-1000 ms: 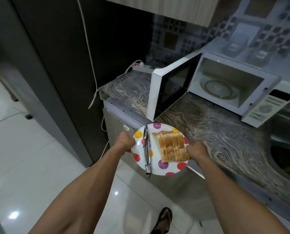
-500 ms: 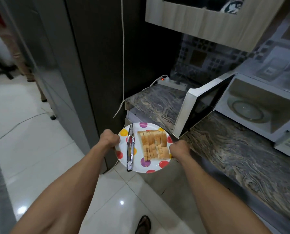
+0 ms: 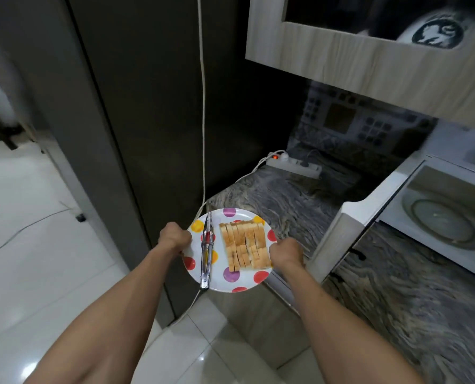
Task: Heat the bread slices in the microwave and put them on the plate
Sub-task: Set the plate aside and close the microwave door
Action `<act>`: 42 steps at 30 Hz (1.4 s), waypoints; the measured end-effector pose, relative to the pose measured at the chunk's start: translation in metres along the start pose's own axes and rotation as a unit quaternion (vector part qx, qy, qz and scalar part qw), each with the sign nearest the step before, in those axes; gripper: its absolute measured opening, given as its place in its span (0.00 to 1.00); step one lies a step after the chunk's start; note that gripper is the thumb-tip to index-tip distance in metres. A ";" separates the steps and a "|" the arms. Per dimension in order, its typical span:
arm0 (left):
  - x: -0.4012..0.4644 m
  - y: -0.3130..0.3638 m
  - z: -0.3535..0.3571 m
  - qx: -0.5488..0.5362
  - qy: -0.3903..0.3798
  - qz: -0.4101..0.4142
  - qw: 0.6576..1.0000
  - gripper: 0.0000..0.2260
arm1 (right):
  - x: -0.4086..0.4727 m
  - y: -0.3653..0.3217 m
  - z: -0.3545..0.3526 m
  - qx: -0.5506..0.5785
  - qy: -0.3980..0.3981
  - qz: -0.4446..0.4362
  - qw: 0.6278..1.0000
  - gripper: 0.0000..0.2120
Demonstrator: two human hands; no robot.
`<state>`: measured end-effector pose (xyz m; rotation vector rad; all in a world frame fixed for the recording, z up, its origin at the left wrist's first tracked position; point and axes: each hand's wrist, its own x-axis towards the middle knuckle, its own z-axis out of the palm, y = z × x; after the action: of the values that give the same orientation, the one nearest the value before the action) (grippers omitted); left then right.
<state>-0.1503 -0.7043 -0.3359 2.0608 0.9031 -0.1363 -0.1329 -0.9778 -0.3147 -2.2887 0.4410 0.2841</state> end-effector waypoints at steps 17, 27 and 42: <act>0.120 0.133 0.072 0.065 -0.075 0.093 0.991 0.12 | 0.113 -0.034 -0.008 0.041 0.128 0.155 0.979 0.15; 0.147 0.180 0.113 0.165 -0.070 0.147 0.973 0.14 | 0.141 -0.030 -0.016 0.036 0.183 0.237 0.953 0.13; 0.153 0.209 0.106 0.397 -0.058 0.308 0.863 0.13 | 0.135 -0.038 -0.026 -0.047 0.148 0.190 0.969 0.12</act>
<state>0.1195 -0.7763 -0.3238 2.9633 0.0335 -0.3191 0.0079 -1.0028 -0.3171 -2.3353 1.0440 0.1509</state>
